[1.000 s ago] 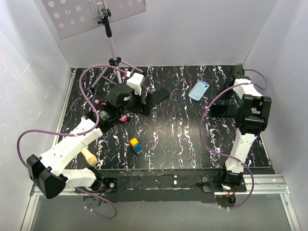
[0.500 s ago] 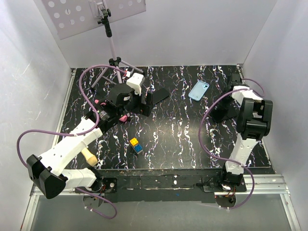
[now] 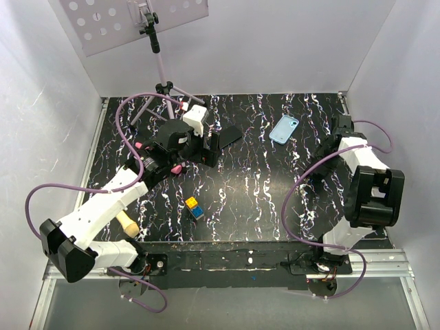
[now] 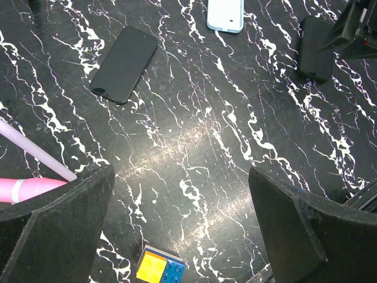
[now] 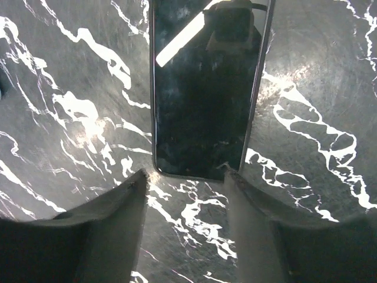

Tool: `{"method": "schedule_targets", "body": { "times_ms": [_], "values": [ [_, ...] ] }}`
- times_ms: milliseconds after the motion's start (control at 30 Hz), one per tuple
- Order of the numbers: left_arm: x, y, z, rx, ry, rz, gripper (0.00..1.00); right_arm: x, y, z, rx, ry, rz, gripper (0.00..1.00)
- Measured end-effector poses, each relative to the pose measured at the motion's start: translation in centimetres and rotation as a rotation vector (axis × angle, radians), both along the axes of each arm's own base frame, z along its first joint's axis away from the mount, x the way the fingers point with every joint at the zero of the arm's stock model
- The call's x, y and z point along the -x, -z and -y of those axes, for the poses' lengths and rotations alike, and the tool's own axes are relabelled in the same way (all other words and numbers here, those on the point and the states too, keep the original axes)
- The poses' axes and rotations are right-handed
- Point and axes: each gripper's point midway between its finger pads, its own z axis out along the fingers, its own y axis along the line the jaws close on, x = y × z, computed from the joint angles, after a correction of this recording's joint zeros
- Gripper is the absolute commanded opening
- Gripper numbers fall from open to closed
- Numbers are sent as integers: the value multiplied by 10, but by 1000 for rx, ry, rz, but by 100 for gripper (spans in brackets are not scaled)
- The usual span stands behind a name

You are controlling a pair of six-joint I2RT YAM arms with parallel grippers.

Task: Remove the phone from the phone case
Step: Adjust the phone at the center of the board, then pick up the phone at the center of the board.

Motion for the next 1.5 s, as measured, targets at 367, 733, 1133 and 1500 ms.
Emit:
{"method": "schedule_targets", "body": {
  "times_ms": [367, 733, 1133, 1500],
  "values": [
    [0, 0, 0, 2, -2, -2, 97, -11, 14, 21, 14, -14, -86, 86],
    [-1, 0, -1, 9, -4, -7, 97, -20, 41, 22, -94, -2, -146, 89],
    [-4, 0, -5, 35, -7, -27, 97, -24, 46, 30, -62, 68, -250, 88],
    [-7, 6, -3, 37, -6, -49, 97, -26, 48, 31, -56, 27, -335, 29]
  ]
}}
